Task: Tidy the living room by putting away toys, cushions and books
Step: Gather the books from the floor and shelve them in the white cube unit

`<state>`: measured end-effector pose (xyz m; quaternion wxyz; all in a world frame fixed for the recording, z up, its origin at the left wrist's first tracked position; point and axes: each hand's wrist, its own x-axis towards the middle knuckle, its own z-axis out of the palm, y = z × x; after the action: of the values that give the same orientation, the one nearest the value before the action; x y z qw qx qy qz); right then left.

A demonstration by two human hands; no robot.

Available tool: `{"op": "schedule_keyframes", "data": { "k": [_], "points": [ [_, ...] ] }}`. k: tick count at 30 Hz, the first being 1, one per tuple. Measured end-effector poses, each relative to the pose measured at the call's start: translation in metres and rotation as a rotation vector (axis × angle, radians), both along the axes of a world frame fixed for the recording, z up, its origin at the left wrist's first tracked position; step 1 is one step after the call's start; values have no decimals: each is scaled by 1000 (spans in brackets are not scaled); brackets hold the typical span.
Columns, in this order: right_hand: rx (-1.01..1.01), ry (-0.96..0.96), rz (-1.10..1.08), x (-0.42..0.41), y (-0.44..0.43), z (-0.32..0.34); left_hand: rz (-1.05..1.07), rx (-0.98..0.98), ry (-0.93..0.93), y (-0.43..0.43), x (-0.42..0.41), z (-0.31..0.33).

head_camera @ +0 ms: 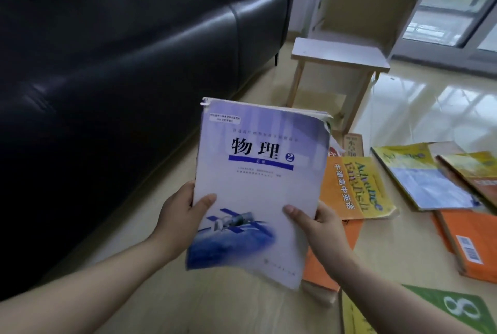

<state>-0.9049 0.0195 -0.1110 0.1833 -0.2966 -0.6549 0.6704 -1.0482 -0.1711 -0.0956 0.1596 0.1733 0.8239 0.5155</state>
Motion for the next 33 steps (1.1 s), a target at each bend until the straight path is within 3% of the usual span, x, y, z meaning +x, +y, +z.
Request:
{"op": "schedule_keyframes", "data": {
  "k": [5, 11, 18, 26, 33],
  "points": [
    [-22, 7, -74, -7, 34, 65, -34, 51, 54, 35, -9, 76],
    [-21, 14, -102, 7, 61, 210, -107, 22, 113, 72, -9, 227],
    [73, -28, -196, 56, 84, 463, -175, 80, 124, 105, 27, 463],
    [210, -11, -364, 151, 78, 813, -350, 234, 151, 134, 88, 800],
    [335, 34, -539, 235, 52, 974, -494, 344, 219, 138, 162, 964]
  ]
}}
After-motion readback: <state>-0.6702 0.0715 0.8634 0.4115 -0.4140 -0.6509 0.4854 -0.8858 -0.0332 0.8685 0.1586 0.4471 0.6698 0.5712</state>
